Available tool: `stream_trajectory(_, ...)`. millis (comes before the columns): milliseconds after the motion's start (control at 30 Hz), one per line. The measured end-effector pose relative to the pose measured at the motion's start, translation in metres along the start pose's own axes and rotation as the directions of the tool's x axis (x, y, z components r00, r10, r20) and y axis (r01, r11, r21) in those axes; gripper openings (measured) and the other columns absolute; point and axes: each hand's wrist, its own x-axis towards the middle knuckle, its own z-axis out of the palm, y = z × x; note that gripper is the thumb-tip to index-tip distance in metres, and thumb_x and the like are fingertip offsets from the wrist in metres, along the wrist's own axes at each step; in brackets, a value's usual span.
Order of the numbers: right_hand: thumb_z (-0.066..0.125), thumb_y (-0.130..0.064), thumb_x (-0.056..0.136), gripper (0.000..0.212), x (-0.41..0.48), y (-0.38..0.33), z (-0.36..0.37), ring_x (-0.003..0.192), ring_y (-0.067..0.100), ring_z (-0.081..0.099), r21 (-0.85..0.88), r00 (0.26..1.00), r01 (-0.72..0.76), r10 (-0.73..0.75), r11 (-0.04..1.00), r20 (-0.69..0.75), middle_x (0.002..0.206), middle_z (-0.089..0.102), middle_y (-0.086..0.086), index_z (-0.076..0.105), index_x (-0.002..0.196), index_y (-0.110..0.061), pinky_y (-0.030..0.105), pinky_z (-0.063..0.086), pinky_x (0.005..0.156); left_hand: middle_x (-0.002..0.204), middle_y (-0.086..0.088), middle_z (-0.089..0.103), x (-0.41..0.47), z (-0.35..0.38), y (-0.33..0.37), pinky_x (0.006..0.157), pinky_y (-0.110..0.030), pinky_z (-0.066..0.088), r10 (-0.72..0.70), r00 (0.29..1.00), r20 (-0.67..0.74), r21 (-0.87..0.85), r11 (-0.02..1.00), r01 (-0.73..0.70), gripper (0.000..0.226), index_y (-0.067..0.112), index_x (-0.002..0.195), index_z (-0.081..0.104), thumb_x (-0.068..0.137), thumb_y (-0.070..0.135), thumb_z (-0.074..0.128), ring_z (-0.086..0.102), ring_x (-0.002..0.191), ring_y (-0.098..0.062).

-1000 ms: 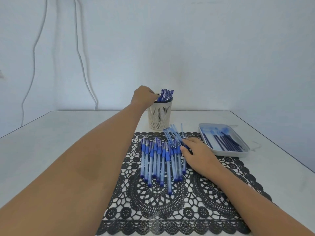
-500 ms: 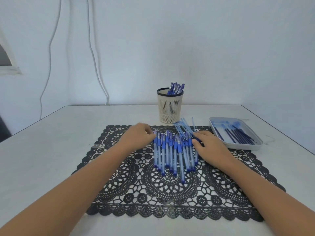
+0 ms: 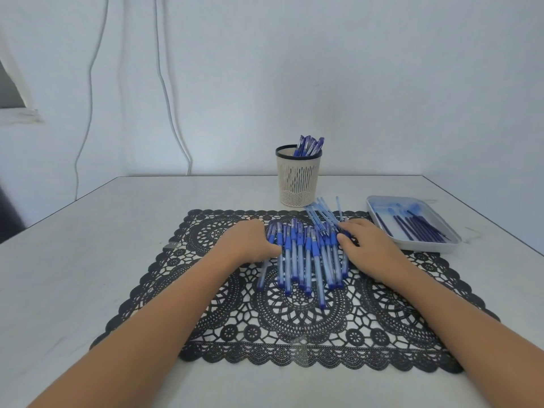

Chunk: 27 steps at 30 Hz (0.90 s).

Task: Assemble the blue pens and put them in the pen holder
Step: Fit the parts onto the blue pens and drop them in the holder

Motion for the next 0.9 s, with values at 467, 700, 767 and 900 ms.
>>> stream_trajectory(467,0.051,-0.025,0.093,0.041,-0.014,-0.031,-0.014,0.122,0.021,0.045,-0.112,0.899,0.373,-0.388,0.921,-0.201,0.132,0.049,0.007,0.050,0.132,-0.012,0.027,0.030,0.101,0.086,0.012,0.056,-0.027,-0.009,-0.010,0.063,-0.019,0.042,0.287,0.940,-0.185,-0.148,0.937,-0.315,0.015,0.026,0.105,0.056,0.092,0.024,0.047,0.056,0.073,-0.010)
stream_trajectory(700,0.049,-0.027,0.095,0.033,-0.022,-0.046,-0.010,0.098,0.018,0.056,-0.232,0.850,0.509,-0.527,0.829,-0.020,0.112,0.059,0.003,0.053,0.123,-0.011,0.032,0.046,0.084,0.075,0.011,0.062,-0.037,-0.012,0.000,0.057,-0.009,0.039,0.412,0.901,-0.134,-0.191,0.882,-0.432,0.017,0.023,0.104,0.064,0.092,0.024,0.051,0.052,0.060,-0.001)
stream_trajectory(767,0.039,-0.029,0.098,0.032,-0.022,-0.047,-0.011,0.096,0.015,0.053,-0.199,0.858,0.506,-0.514,0.839,0.013,0.112,0.054,0.001,0.049,0.126,-0.014,0.026,0.041,0.082,0.078,0.008,0.065,-0.040,-0.013,0.000,0.058,-0.012,0.040,0.421,0.898,-0.128,-0.194,0.877,-0.439,0.017,0.025,0.103,0.064,0.092,0.026,0.052,0.057,0.064,-0.009)
stream_trajectory(900,0.033,-0.031,0.099,0.027,-0.022,-0.051,-0.015,0.084,0.014,0.052,-0.244,0.856,0.513,-0.511,0.823,0.079,0.103,0.054,-0.003,0.047,0.118,-0.019,0.029,0.045,0.073,0.070,0.009,0.062,-0.041,-0.014,0.001,0.055,-0.009,0.037,0.440,0.889,-0.125,-0.167,0.874,-0.456,0.016,0.025,0.101,0.066,0.091,0.028,0.054,0.049,0.055,0.000)
